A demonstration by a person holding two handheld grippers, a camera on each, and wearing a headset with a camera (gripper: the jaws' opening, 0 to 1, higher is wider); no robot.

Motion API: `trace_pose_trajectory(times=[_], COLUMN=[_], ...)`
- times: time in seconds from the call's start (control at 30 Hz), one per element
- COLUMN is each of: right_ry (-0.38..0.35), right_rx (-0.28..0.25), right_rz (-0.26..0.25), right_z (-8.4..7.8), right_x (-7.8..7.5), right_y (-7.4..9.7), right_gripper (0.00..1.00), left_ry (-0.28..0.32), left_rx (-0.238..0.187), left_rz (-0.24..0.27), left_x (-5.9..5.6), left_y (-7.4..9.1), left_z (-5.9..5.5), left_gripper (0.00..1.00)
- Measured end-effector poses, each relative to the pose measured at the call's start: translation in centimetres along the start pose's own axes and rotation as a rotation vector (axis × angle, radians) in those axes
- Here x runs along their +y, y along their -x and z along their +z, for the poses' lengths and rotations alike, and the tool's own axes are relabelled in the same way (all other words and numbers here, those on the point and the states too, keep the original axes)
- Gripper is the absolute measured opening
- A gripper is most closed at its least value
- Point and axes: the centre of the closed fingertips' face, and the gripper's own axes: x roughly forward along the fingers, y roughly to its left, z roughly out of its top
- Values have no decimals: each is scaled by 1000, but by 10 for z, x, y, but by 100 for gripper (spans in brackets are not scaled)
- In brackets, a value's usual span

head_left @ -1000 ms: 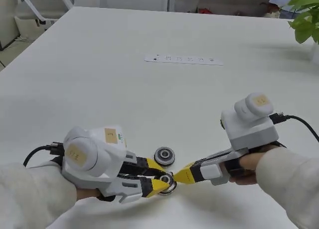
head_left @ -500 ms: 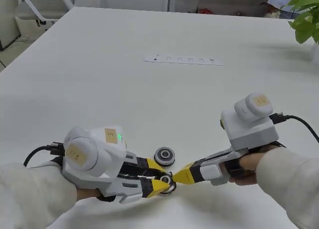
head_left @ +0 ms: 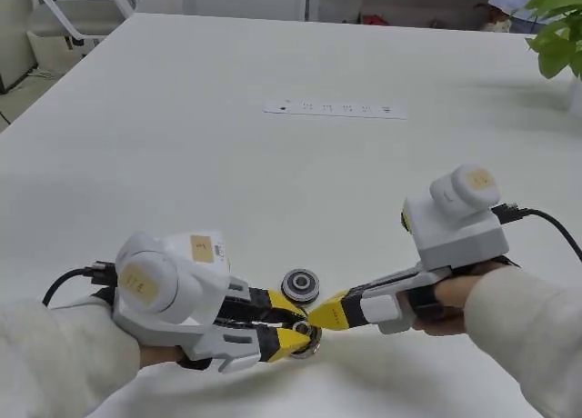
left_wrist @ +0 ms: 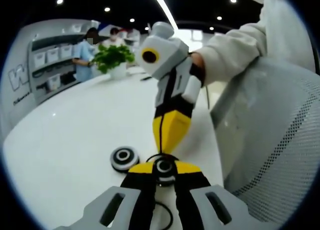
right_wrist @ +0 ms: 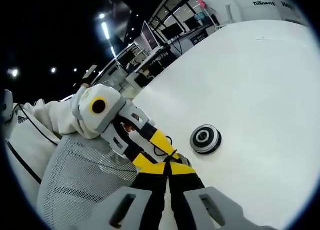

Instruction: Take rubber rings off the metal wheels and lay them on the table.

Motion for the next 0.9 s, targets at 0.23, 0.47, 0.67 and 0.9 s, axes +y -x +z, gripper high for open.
trace_pose_trajectory(times=[0.23,0.47,0.67,0.9], right_ry=[-8,10,28,21], right_rx=[7,13,17,14], right_rz=[-22,-29,-35,-18], right_z=[-2,-3,-3,0], right_x=[-5,-6,-7,-1], right_y=[0,0,0,0], right_gripper=[0,0,0,0], left_ry=[14,8,8,-22], left_rx=[1,3,5,24], left_rz=[2,-6,-6,-20], left_x=[0,-3,-2,-2], left_y=[0,-1,-1,4], left_z=[0,1,1,0], left_gripper=[14,14,14,16])
